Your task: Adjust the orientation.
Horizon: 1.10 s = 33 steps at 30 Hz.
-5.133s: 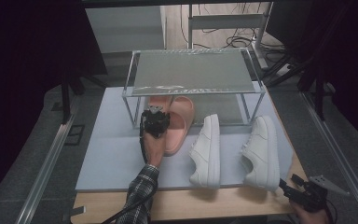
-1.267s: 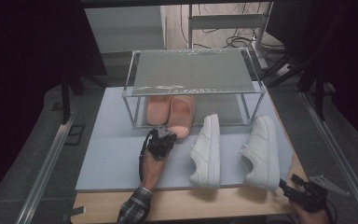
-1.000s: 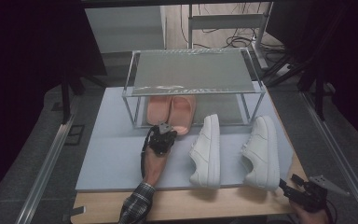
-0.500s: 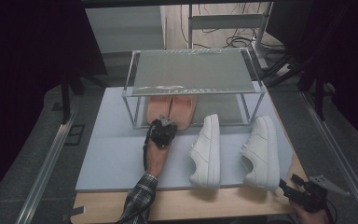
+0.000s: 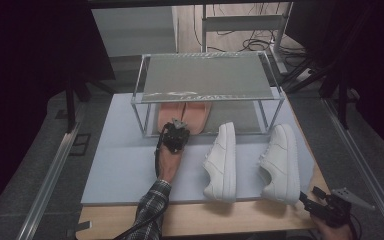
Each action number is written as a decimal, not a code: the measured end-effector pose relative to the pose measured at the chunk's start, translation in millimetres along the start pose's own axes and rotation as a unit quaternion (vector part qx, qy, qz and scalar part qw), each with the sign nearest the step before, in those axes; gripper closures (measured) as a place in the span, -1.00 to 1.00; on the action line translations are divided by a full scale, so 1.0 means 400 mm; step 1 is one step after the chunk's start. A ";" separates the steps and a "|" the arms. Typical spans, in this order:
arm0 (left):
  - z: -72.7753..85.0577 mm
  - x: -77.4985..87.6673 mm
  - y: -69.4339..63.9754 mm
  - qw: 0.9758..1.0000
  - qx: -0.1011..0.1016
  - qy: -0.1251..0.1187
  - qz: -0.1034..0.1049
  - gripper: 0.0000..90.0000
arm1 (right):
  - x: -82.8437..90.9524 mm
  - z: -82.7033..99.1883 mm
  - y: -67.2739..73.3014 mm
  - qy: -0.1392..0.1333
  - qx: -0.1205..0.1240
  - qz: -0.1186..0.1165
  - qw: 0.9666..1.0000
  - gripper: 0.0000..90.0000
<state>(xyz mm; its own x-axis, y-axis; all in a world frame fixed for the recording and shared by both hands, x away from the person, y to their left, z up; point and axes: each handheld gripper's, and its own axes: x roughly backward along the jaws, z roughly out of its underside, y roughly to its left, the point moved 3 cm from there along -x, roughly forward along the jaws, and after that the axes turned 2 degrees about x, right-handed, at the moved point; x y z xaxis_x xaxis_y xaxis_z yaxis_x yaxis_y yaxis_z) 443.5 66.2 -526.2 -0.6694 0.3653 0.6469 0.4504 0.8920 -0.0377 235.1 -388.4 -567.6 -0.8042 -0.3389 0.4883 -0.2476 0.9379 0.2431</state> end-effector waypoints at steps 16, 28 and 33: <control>-0.004 0.009 -0.011 1.000 0.005 -0.004 0.014 0.99 | 0.000 0.001 0.000 -0.001 0.001 -0.001 1.000 -0.48; 0.011 0.054 -0.033 0.999 -0.016 -0.013 0.035 0.95 | 0.000 0.001 0.001 -0.001 0.001 0.000 1.000 -0.48; 0.021 0.074 -0.028 0.999 -0.017 -0.015 0.036 0.93 | 0.000 0.001 0.001 0.000 0.000 0.000 1.000 -0.48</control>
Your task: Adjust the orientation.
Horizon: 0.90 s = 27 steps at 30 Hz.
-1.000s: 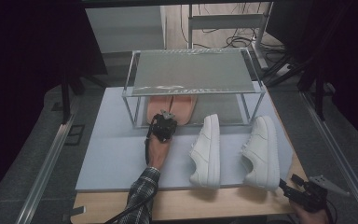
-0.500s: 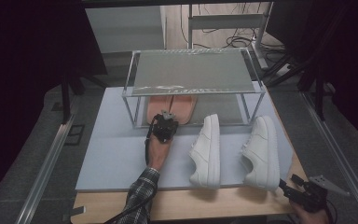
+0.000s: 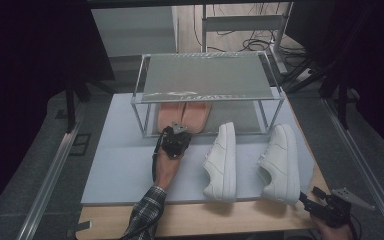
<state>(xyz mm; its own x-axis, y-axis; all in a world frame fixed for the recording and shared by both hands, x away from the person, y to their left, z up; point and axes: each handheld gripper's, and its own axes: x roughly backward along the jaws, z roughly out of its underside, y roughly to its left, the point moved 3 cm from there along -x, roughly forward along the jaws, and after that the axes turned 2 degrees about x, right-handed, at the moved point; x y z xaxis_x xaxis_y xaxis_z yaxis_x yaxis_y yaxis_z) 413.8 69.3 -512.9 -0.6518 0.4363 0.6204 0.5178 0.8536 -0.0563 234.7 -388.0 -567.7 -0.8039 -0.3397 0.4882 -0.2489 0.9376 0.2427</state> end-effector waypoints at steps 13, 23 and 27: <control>0.030 0.053 0.014 1.000 0.004 0.000 0.016 0.80 | 0.000 0.000 0.000 0.000 0.000 0.000 1.000 -0.48; 0.052 0.102 0.015 1.000 0.010 -0.003 0.027 0.69 | 0.000 0.000 0.000 0.000 0.000 0.001 1.000 -0.48; 0.065 0.123 0.013 1.000 0.007 -0.003 0.029 0.62 | 0.000 0.000 0.000 0.000 0.000 0.001 1.000 -0.48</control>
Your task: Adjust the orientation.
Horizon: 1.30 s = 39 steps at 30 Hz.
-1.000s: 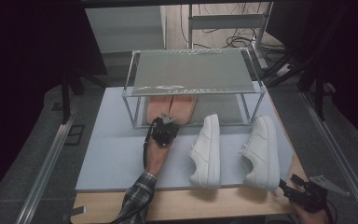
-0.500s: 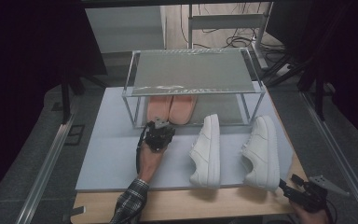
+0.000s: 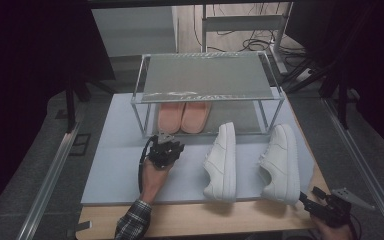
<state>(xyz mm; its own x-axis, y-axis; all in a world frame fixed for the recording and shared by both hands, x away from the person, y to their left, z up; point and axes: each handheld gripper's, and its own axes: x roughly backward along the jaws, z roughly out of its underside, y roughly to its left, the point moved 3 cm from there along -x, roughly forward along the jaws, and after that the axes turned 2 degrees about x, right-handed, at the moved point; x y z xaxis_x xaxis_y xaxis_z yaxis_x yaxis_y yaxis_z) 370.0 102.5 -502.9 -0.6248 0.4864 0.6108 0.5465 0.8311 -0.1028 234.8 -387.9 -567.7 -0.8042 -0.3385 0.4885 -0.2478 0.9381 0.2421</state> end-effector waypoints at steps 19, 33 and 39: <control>0.077 0.090 0.006 1.000 0.003 0.007 -0.010 0.10 | 0.000 0.000 0.001 0.000 -0.001 0.001 1.000 -0.48; 0.136 0.147 0.007 1.000 0.010 0.001 -0.029 -0.47 | 0.000 0.000 0.001 -0.001 -0.001 0.001 1.000 -0.48; 0.165 0.162 0.003 1.000 0.012 0.003 -0.028 -0.68 | 0.000 0.000 0.001 0.000 -0.002 0.001 1.000 -0.48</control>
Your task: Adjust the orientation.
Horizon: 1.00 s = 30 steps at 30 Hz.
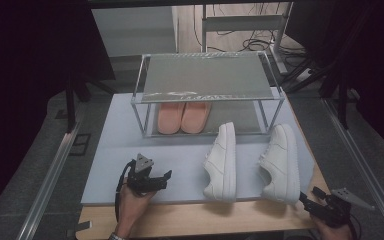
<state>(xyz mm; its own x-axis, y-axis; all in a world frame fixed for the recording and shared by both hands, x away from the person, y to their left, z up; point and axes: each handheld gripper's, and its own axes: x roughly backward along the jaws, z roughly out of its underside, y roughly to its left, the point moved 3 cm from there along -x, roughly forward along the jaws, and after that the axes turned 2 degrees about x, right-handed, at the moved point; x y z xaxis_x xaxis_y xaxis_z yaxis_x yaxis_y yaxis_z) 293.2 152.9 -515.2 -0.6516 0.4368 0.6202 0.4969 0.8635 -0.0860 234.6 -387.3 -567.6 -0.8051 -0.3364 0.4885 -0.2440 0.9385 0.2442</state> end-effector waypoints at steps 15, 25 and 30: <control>0.114 0.031 0.013 1.000 -0.005 -0.007 -0.019 -0.73 | 0.000 -0.001 0.000 0.001 0.000 -0.001 1.000 -0.48; 0.149 0.019 0.026 1.000 -0.011 -0.007 -0.016 -0.74 | 0.000 -0.002 -0.001 0.002 0.002 -0.001 1.000 -0.48; 0.149 0.019 0.027 1.000 -0.010 -0.007 -0.015 -0.74 | 0.001 -0.004 0.001 0.012 0.007 -0.002 1.000 -0.47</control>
<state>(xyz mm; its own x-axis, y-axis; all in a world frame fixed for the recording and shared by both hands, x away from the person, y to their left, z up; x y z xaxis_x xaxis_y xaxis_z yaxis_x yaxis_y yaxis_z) 259.4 180.4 -557.7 -0.6743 0.4139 0.6116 0.4883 0.8712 -0.0512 235.1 -387.4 -566.1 -0.7913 -0.3420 0.5069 -0.2548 0.9380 0.2350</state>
